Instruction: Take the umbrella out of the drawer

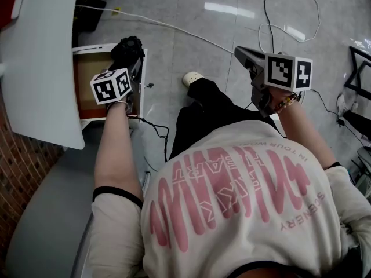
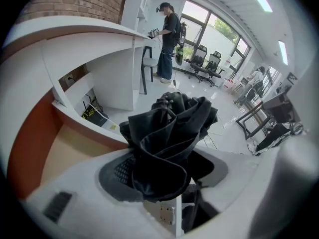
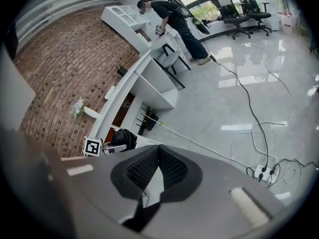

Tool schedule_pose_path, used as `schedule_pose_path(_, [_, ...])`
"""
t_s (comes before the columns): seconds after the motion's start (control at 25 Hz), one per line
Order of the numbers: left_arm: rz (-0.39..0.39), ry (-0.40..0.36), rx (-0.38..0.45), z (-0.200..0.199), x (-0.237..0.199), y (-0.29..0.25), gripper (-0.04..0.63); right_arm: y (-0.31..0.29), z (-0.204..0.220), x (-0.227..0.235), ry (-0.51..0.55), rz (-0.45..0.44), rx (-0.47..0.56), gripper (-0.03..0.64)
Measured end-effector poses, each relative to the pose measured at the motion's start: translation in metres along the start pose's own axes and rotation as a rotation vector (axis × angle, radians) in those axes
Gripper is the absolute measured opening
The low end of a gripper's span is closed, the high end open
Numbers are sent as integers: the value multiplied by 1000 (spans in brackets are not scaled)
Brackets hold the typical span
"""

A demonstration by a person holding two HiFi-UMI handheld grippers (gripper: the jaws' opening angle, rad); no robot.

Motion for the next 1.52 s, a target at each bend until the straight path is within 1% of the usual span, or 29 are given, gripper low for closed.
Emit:
schedule_pose_path(0.16, [-7,25,68,3,8,20,256,7,-1,-13,35,-18,2,9])
schedule_pose_path(0.32, [-21,24,114,8,14,38,247,10,-1,-28,66,-38,-9,9])
schedule_pose_path(0.6, [-53,65,273,10,27,80,242,13,-11,-59,143,-75,-6,9])
schedule_pose_path(0.84, [-86,103,373,17,38,117,239,16,-17,-96,222,-127,-6,9])
schedule_pose_path(1.04, [-85,145,477,21,46,142,238,17,-24,-126,283,-171,-4,9])
schedule_pose_path(1.32, [-107,153,610,19,66,178,238,22,-35,-167,357,-251,8,9])
schedule_pose_path(1.52, [-112,135,720,9,82,206,237,30,-44,-207,401,-349,17,9])
Point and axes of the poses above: the fingertips, and each gripper's own axes: y backward along the fingers, x to its right, z out of its underside, the point moved 6 cm from there along y, backward along the fingers, and after that the axes turned 14 degrees about z, right-handed, at the moved point
